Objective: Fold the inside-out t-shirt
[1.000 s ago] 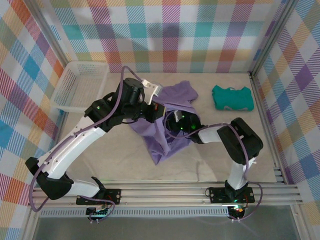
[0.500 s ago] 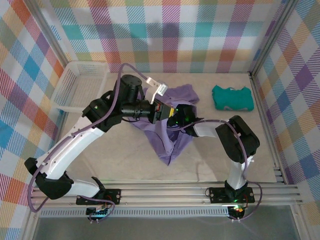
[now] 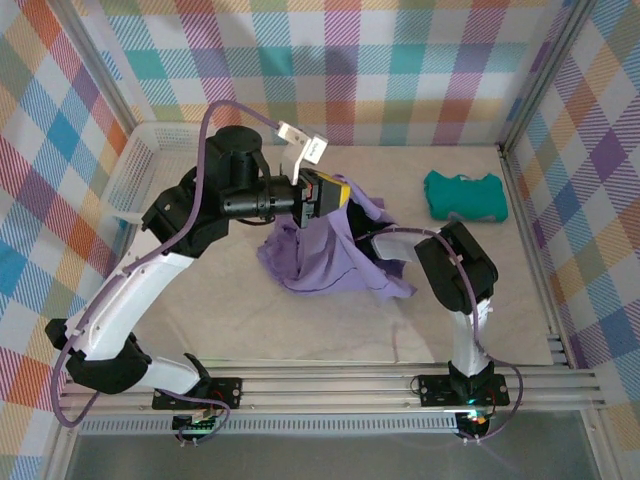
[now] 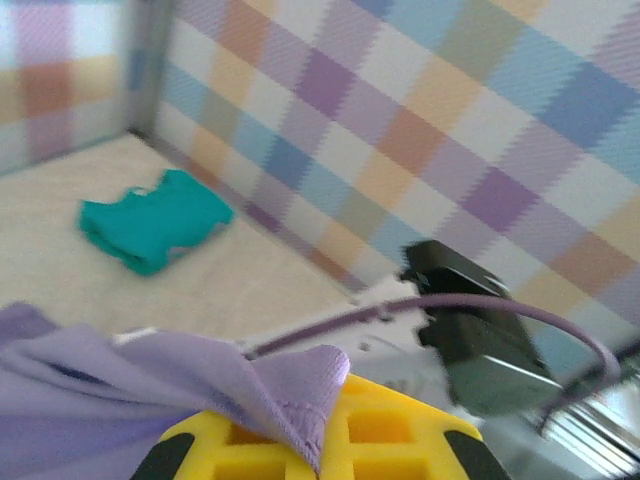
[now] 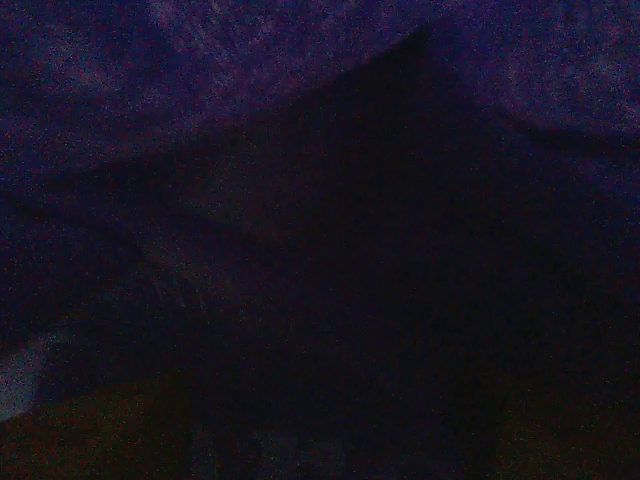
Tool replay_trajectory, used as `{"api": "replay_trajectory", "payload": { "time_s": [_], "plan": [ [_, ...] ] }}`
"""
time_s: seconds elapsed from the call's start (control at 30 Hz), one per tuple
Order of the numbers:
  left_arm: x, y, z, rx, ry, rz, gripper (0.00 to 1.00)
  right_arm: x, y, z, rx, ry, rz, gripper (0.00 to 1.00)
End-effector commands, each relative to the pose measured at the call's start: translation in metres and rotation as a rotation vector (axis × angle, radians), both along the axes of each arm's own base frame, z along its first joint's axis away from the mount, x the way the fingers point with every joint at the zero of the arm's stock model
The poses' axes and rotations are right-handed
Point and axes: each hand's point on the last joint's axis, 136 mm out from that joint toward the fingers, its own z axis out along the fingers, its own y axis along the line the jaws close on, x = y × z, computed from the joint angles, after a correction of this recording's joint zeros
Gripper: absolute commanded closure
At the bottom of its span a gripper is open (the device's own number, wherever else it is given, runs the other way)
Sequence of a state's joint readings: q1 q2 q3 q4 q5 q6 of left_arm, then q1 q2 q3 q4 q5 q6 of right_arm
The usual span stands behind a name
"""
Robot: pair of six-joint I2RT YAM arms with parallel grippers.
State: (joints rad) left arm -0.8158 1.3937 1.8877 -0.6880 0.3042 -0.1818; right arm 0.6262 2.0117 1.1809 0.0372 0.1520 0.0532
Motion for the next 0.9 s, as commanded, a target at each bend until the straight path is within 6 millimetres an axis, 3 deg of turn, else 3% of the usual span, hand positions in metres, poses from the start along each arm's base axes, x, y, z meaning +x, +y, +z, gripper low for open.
{"api": "replay_trajectory", "payload": {
  "time_s": [0.0, 0.13, 0.23, 0.37, 0.53, 0.63, 0.77, 0.83, 0.87],
  "plan": [
    [0.025, 0.047, 0.023, 0.029, -0.126, 0.280, 1.00, -0.031, -0.023, -0.036, -0.115, 0.169, -0.014, 0.36],
    [0.049, 0.100, 0.030, 0.056, -0.180, 0.555, 1.00, -0.056, -0.041, -0.056, -0.173, 0.264, -0.027, 0.47],
    [0.060, 0.132, 0.031, 0.053, -0.200, 0.687, 1.00, -0.062, -0.039, -0.053, -0.127, 0.286, -0.010, 0.69],
    [0.083, 0.184, 0.013, 0.112, -0.169, 0.907, 1.00, -0.052, -0.013, -0.001, 0.038, 0.204, 0.080, 1.00],
    [0.121, 0.239, -0.037, 0.194, -0.066, 1.116, 1.00, -0.055, 0.019, 0.071, 0.250, 0.109, 0.206, 1.00],
    [0.153, 0.242, -0.080, 0.264, 0.010, 1.139, 1.00, -0.063, 0.049, 0.113, 0.415, 0.075, 0.326, 1.00],
    [0.201, 0.206, -0.144, 0.338, 0.150, 1.014, 1.00, -0.081, 0.087, 0.150, 0.505, 0.067, 0.469, 1.00],
    [0.222, 0.201, -0.172, 0.386, 0.203, 1.007, 1.00, -0.091, 0.093, 0.163, 0.518, 0.053, 0.515, 1.00],
    [0.232, 0.208, -0.185, 0.409, 0.234, 1.029, 1.00, -0.093, 0.088, 0.172, 0.522, 0.033, 0.516, 1.00]
  ]
}}
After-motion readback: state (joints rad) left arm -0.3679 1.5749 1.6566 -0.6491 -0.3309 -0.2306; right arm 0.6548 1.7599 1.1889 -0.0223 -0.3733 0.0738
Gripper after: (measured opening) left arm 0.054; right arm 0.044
